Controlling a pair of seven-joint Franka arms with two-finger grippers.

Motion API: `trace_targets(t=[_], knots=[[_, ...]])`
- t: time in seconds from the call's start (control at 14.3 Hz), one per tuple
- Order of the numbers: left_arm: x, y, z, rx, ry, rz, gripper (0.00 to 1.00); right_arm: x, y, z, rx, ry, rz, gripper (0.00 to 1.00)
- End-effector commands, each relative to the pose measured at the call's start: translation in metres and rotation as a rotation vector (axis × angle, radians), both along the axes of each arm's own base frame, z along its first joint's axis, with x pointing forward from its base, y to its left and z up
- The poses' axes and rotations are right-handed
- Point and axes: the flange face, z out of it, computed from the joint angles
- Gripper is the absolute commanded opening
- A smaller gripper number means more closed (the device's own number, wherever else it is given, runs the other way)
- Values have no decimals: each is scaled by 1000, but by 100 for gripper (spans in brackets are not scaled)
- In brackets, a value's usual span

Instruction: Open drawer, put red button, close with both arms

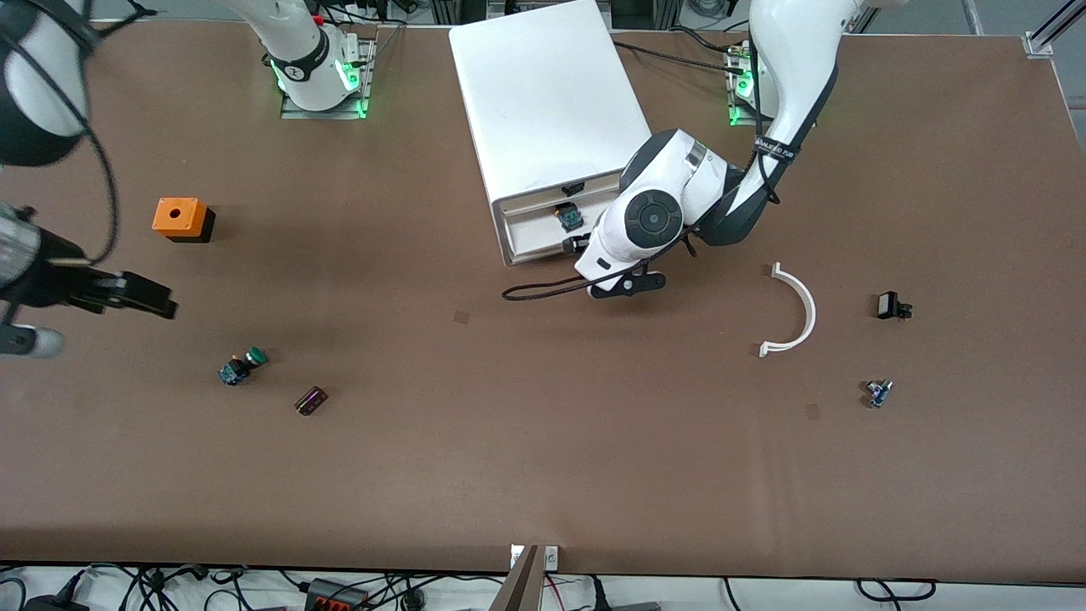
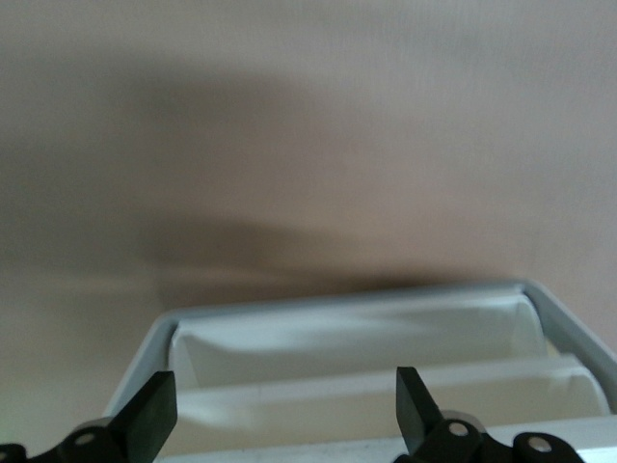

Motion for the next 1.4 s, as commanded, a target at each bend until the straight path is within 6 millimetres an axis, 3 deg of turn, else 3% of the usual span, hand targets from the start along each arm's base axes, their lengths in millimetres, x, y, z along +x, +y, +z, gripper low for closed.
trace_targets(t=[0.0, 0.42, 0.56, 0.7, 0.98, 1.33], knots=[[-15, -4, 5, -15, 66, 7, 100, -35, -25, 15, 20, 10, 14, 100], [-23, -7, 4, -1, 98, -19, 100, -63, -24, 16, -45, 70, 54, 100], [-13, 1, 10, -7, 84, -21, 100, -80, -26, 8, -49, 37, 82, 100], [12, 21, 36, 13, 33, -16, 100, -99, -27, 0, -48, 3, 82, 100], [67, 109, 98, 54, -67, -28, 100, -106, -27, -1, -47, -10, 84, 100], [110, 264, 180, 5, -192, -200, 100, -106, -24, 2, -44, 4, 87, 100]])
